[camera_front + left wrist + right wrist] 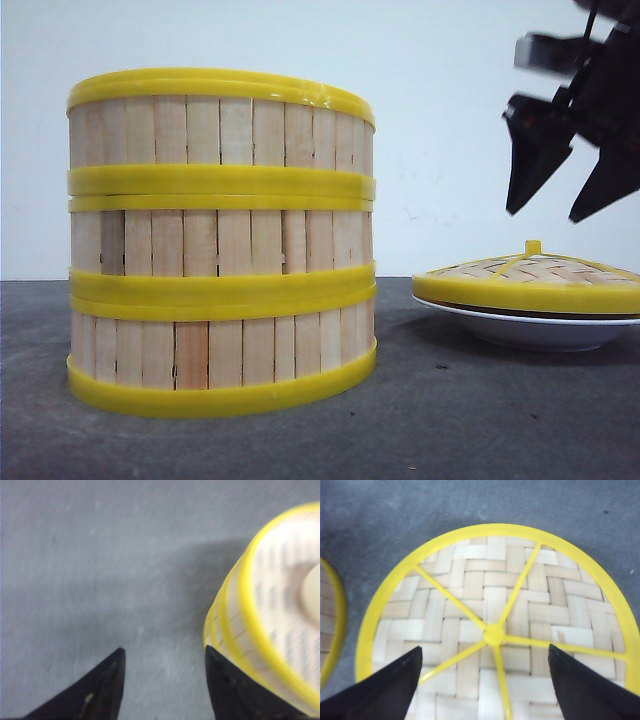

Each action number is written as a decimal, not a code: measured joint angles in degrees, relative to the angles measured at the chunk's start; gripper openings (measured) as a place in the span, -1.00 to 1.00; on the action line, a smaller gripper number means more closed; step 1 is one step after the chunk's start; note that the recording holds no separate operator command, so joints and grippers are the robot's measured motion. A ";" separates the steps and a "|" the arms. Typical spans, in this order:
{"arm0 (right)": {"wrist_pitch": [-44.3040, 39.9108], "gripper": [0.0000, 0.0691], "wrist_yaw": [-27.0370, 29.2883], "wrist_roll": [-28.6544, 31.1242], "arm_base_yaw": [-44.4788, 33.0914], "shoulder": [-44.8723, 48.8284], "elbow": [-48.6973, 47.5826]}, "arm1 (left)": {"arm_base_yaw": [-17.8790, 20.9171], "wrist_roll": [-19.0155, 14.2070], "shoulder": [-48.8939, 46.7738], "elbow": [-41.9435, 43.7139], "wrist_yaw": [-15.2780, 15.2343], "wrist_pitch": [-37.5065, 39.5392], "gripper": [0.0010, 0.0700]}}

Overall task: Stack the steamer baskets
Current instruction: 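Lower the right gripper onto the lid's yellow knob and grasp it, then lift the woven lid off the plate and lower it onto the stack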

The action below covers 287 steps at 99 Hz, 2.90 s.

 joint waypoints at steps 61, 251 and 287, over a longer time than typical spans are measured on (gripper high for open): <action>6.08 -0.02 1.64 -0.79 1.16 6.43 0.00 | 1.25 -0.98 -3.23 -4.39 -0.02 0.26 -0.16; -20.31 -0.83 -0.33 -3.04 33.46 11.87 44.85 | 1.25 -1.27 -3.23 -4.39 -0.02 2.80 -0.16; -22.53 -0.83 -3.23 -3.76 33.79 16.98 44.85 | 1.25 -1.29 -3.23 -4.39 -0.02 2.80 -0.16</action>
